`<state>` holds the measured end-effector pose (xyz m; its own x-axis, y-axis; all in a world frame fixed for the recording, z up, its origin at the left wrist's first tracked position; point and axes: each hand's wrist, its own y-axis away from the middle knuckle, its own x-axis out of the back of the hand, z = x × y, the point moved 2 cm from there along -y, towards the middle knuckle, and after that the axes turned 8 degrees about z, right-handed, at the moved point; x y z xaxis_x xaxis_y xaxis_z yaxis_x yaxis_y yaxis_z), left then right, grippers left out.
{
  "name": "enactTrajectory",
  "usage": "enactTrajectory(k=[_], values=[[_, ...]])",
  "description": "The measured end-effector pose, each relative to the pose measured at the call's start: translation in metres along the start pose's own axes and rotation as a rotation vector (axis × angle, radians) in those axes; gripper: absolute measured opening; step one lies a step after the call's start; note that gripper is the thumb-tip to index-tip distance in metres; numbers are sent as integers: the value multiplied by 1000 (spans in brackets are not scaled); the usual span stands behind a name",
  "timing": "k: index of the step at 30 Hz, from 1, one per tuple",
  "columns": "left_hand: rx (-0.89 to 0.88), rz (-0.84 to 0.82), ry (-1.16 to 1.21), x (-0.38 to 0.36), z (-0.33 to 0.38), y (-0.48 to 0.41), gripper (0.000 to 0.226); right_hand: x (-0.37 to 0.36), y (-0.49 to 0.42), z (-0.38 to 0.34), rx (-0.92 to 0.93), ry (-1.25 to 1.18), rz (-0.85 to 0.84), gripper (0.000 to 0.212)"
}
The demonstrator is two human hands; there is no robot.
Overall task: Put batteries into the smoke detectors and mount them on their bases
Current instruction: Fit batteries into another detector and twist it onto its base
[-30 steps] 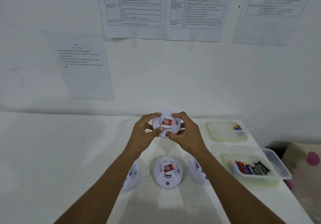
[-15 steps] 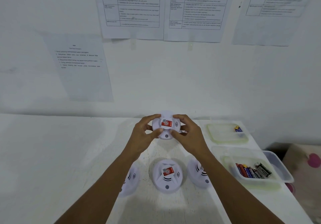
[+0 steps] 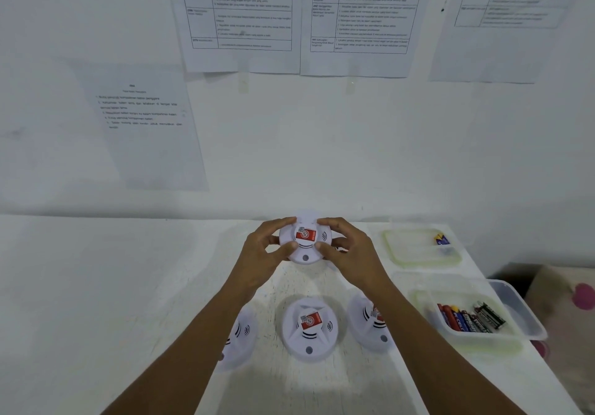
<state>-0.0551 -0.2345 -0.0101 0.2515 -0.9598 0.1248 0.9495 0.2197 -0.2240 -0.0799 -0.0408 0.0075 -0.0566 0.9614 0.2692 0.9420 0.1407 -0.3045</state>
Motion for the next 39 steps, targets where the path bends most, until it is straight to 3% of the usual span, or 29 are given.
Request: enactTrajectory(k=[39], values=[[-59,13,-78,8,-3,2,39,-12,-1,4,-3,1,-3,30]])
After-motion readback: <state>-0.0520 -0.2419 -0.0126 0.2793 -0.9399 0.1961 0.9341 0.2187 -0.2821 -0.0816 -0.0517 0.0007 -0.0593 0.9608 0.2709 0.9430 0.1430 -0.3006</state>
